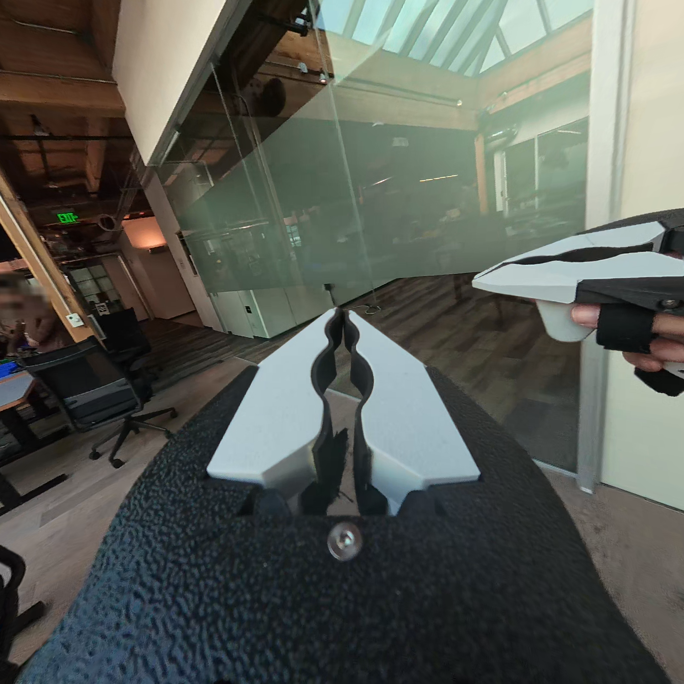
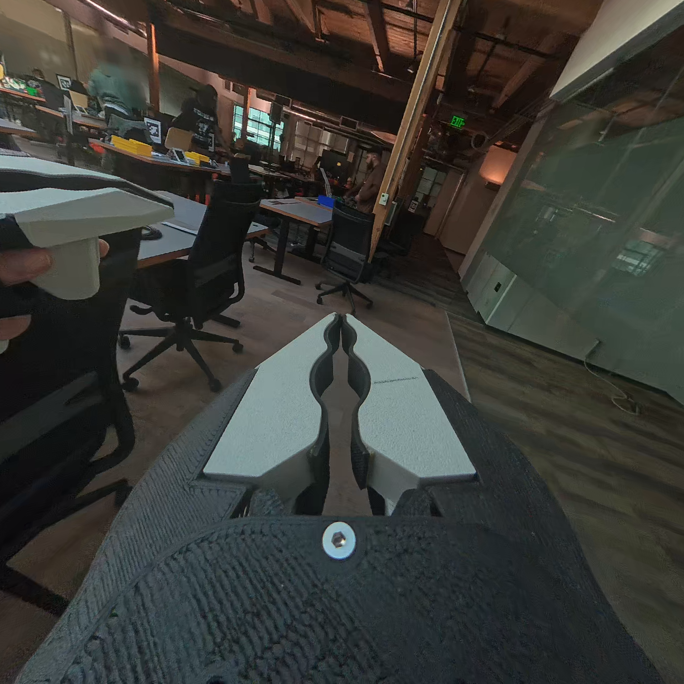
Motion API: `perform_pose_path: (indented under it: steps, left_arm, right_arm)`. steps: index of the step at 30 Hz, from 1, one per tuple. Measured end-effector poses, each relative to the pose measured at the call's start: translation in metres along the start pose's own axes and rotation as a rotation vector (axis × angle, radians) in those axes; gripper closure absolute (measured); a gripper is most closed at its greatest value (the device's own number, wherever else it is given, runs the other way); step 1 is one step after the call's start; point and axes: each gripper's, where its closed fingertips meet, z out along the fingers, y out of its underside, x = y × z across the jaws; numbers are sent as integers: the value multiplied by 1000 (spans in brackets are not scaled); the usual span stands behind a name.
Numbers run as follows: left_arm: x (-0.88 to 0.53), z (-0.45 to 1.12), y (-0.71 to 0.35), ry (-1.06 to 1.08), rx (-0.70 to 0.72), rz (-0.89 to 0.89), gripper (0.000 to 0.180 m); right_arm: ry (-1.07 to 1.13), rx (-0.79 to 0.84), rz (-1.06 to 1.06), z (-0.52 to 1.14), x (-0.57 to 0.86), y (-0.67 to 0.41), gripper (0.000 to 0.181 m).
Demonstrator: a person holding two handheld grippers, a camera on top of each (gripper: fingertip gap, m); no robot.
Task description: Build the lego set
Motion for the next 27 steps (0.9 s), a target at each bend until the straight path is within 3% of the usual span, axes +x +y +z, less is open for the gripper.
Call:
perform_pose_path:
  steps: [16, 21, 27]
  left_arm:
    - [-213, 229, 119, -235, -159, 63, 180]
    - [-296, 281, 161, -414, -187, 73, 180]
    - [-405, 248, 181, -750, -277, 105, 168]
  right_arm:
    - [-349, 40, 35, 358, 94, 44, 181]
    - [-611, 124, 13, 472, 88, 53, 181]
    - [-1023, 166, 17, 588, 23, 48, 158]
